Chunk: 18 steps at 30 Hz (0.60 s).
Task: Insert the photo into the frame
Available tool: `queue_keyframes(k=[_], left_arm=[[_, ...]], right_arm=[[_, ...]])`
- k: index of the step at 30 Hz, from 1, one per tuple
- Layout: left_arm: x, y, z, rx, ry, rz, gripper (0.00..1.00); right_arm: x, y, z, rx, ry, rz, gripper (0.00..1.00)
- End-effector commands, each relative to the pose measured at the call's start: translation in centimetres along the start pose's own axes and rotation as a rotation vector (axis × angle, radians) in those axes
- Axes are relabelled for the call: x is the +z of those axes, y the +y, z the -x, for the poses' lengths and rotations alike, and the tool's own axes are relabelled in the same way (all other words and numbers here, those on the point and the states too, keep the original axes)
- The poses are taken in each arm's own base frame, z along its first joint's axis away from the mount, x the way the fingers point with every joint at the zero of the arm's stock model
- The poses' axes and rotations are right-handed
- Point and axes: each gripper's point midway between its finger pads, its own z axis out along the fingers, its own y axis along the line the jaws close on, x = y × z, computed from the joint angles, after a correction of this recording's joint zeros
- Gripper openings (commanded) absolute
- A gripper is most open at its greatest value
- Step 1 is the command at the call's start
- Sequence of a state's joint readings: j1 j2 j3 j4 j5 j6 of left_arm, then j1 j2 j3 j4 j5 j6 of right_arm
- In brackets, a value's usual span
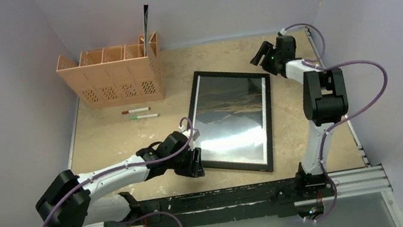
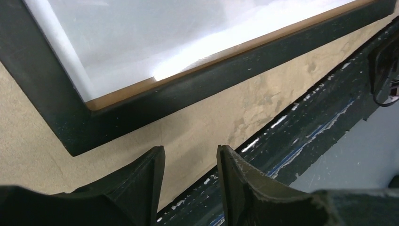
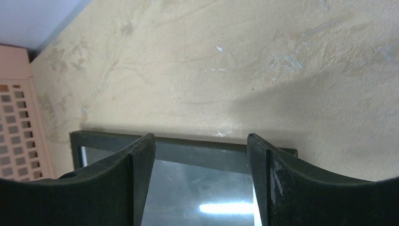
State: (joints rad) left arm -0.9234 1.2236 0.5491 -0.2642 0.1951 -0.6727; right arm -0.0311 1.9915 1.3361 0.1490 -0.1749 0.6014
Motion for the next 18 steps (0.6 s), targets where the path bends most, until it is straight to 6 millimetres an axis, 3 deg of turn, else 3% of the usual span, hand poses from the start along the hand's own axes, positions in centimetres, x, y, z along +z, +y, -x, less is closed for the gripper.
queue_keyframes(k=[1, 9, 18], left_arm=[[0.7, 1.0, -1.2, -0.045, 0.024, 0.031, 0.46], [2.2, 4.0, 1.6, -0.065, -0.127, 0.192, 0.29], [3.9, 4.5, 6.2, -0.066, -0.221, 0.245, 0.31]], right_arm=[[0.9, 1.5, 1.7, -0.076, -0.042, 0.052, 0.73], [3.4, -0.3, -1.2, -0.184, 0.111, 0.026, 0.74], [1.8, -4.1, -6.8, -0.273, 0.352, -0.045, 0.78]])
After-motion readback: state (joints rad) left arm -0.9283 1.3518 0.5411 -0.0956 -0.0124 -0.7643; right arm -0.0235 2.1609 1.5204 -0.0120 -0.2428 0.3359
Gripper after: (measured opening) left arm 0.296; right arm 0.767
